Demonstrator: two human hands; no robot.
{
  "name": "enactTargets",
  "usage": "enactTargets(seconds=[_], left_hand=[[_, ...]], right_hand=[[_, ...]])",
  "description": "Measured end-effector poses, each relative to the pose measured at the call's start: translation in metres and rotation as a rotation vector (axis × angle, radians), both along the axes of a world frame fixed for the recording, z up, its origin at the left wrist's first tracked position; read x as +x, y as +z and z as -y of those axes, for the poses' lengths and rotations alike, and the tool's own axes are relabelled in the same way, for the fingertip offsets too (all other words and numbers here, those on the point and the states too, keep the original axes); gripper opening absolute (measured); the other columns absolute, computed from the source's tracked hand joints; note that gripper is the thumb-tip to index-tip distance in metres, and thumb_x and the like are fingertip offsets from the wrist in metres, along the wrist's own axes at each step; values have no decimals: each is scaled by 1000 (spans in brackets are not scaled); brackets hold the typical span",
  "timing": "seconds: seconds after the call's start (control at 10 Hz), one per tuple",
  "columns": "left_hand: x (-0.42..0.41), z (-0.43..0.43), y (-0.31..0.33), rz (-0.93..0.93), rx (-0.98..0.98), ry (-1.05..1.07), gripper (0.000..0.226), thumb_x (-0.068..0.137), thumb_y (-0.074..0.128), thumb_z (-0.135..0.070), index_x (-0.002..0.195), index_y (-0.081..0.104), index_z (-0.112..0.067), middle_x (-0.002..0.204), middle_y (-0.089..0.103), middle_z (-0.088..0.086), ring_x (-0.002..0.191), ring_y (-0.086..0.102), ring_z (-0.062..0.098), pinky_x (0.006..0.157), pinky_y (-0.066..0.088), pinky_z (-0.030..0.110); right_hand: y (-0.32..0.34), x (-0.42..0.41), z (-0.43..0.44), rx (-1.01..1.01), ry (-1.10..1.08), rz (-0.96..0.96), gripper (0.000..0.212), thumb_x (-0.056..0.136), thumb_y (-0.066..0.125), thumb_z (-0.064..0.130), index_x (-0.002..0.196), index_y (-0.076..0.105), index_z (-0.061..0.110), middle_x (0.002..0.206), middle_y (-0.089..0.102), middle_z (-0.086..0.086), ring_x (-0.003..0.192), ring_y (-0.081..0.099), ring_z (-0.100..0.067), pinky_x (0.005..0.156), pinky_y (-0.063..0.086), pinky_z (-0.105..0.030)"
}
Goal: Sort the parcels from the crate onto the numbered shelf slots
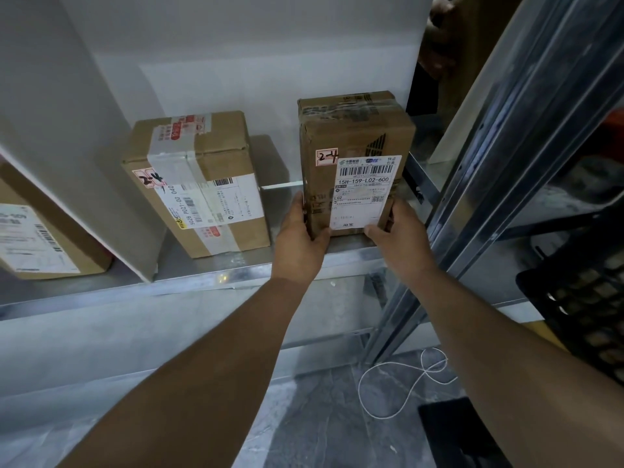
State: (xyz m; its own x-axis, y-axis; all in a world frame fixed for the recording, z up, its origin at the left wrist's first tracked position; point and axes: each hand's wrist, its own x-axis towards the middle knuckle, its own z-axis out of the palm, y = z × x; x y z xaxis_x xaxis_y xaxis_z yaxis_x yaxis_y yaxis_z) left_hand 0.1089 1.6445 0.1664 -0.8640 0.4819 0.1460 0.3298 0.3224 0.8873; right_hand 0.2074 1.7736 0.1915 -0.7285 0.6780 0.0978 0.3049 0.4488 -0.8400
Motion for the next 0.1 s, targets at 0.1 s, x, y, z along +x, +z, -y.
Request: enactTargets(seconds=[0.1], left_hand=[[3,3,2,25,18,-19,79,78,67,-27,145,25,-30,139,50,-2,126,50,18,102,46,45]], right_hand=[[2,5,4,50,-1,21,56,87,64,3,137,42,17,136,51,-5,123,54,-22,90,44,-23]])
